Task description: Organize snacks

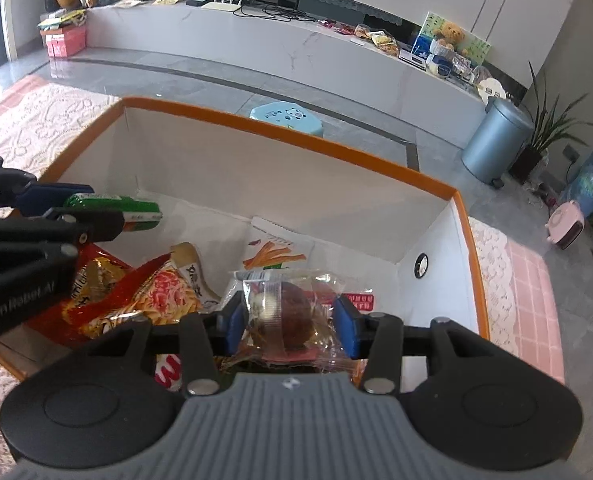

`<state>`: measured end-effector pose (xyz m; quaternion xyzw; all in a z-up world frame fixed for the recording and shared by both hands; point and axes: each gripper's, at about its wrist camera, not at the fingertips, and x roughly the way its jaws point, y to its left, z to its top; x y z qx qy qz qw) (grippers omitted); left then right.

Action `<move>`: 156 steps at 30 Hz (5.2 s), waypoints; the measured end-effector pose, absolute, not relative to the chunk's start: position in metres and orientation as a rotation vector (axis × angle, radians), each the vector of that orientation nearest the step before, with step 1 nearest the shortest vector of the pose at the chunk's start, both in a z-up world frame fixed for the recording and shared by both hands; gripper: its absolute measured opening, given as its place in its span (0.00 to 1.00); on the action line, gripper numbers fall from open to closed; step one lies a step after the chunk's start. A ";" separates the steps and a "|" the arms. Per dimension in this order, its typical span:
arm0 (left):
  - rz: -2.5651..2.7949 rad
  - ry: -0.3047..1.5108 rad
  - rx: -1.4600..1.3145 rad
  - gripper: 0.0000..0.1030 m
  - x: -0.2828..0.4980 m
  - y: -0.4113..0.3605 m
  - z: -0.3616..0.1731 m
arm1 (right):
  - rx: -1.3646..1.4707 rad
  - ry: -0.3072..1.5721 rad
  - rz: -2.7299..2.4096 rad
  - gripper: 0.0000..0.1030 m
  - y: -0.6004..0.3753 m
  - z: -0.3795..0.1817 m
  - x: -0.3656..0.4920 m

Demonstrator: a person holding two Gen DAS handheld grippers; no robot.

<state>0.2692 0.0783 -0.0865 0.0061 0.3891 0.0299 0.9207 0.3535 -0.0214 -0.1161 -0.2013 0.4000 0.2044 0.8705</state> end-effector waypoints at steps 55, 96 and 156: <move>0.164 0.438 0.081 0.69 0.132 0.028 0.013 | -0.177 0.465 0.336 0.97 -0.117 0.006 0.191; 0.120 0.659 0.071 0.87 0.080 -0.011 -0.054 | -0.047 0.514 0.267 0.97 -0.168 -0.064 0.084; 0.122 0.662 0.030 0.87 0.078 -0.006 -0.043 | -0.030 0.540 0.252 0.97 -0.165 -0.067 0.086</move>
